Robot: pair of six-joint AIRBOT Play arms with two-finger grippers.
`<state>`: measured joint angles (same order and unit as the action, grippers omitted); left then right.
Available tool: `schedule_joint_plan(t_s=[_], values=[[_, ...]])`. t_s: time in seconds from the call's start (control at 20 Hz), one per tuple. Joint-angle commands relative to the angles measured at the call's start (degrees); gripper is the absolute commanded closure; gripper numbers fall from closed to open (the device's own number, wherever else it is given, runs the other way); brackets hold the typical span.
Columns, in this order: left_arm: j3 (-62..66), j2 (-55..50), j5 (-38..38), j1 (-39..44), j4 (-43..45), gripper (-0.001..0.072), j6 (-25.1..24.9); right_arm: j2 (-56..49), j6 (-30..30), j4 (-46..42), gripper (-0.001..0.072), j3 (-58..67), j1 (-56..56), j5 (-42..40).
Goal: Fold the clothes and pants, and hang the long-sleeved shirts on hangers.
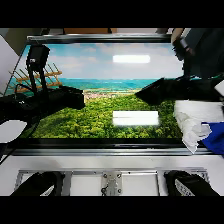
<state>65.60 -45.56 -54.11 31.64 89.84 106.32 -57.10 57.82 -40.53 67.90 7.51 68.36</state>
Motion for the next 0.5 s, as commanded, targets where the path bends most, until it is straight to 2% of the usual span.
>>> schedule_joint_plan(t_s=[0.0, 0.25, 0.3, 0.35, 0.4, 0.45], values=[[-0.4, 0.2, 1.3, 0.0, 0.0, 0.0695, 0.0, 0.0, -3.2, 4.8, 0.02, -8.0, 1.5, 0.0], [-0.4, 0.2, 1.7, 0.0, 0.0, 0.0694, 0.0, -0.1, -3.2, 4.8, 0.0207, -8.2, 1.5, 1.1], [-0.4, 0.2, 1.7, 0.0, 0.0, 0.0694, 0.0, -0.1, -3.2, 4.8, 0.0352, -8.2, 1.5, 1.1], [-0.4, 0.2, 1.6, 0.0, 0.0, 0.0694, 0.0, -0.1, -3.2, 4.8, 0.0598, -8.2, 1.5, 1.1], [-0.4, 0.2, 1.7, 0.0, 0.1, 0.0694, 0.0, -0.1, -3.1, 4.8, 0.0697, -8.2, 1.5, 1.1], [-0.4, 0.2, 1.7, 0.0, 0.1, 0.0695, 0.0, -0.1, -3.1, 4.8, 0.0699, -8.2, 1.5, 1.1]])
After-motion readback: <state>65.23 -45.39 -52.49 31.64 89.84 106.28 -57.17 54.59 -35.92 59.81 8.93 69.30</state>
